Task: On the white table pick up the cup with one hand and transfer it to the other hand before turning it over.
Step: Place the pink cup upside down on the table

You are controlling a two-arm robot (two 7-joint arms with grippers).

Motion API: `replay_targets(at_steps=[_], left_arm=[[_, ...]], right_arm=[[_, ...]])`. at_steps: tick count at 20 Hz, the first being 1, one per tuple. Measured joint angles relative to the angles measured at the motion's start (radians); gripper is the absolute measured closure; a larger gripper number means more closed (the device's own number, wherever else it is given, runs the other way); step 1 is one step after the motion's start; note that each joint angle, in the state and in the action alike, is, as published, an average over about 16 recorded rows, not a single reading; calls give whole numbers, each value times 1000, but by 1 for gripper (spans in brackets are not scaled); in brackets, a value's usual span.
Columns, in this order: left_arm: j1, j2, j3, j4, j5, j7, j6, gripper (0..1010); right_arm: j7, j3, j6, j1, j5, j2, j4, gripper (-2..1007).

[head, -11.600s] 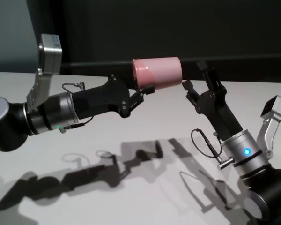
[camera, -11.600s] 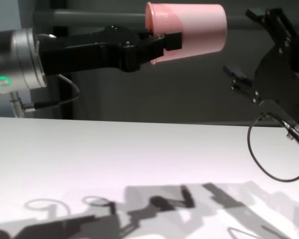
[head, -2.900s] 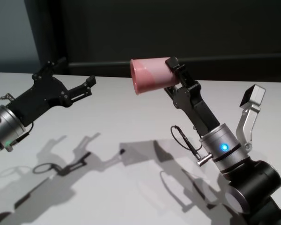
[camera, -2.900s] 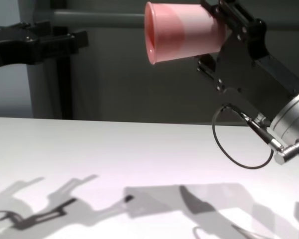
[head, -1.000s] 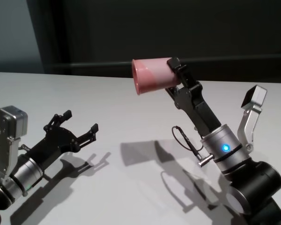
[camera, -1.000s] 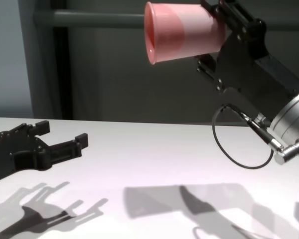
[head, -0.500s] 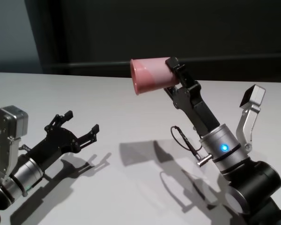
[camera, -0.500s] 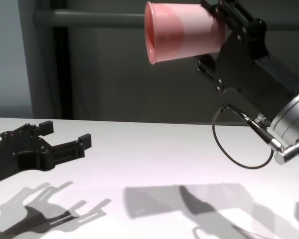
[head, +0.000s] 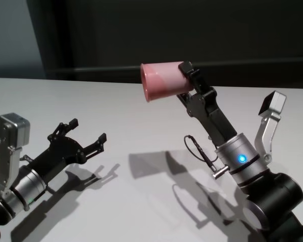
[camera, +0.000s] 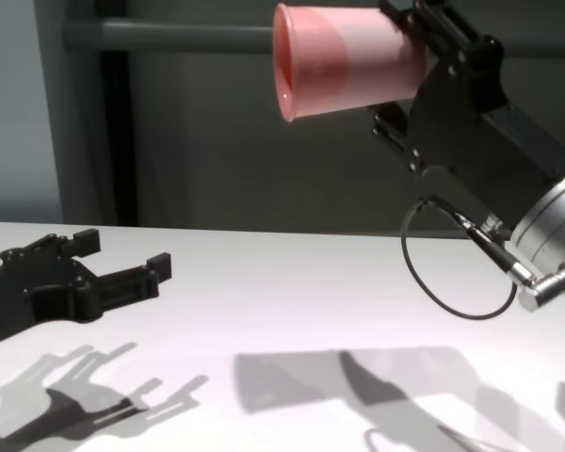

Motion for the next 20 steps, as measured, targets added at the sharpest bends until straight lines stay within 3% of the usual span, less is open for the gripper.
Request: replay_targets(at_steps=[9,15,20], left_arm=[[-1,1,1,-1,0,2,-1,9],[-1,1,2,-1,-1,3,-2,9],[-1,1,2,-2,-1,4,-2,10]], right_arm=[[-49,-4,-49,-12,-30,36,-35,245],[-123,-2,-108,-31,-76,86,-95,245],[-205,2,-154,-48,-129,139,-161,245]])
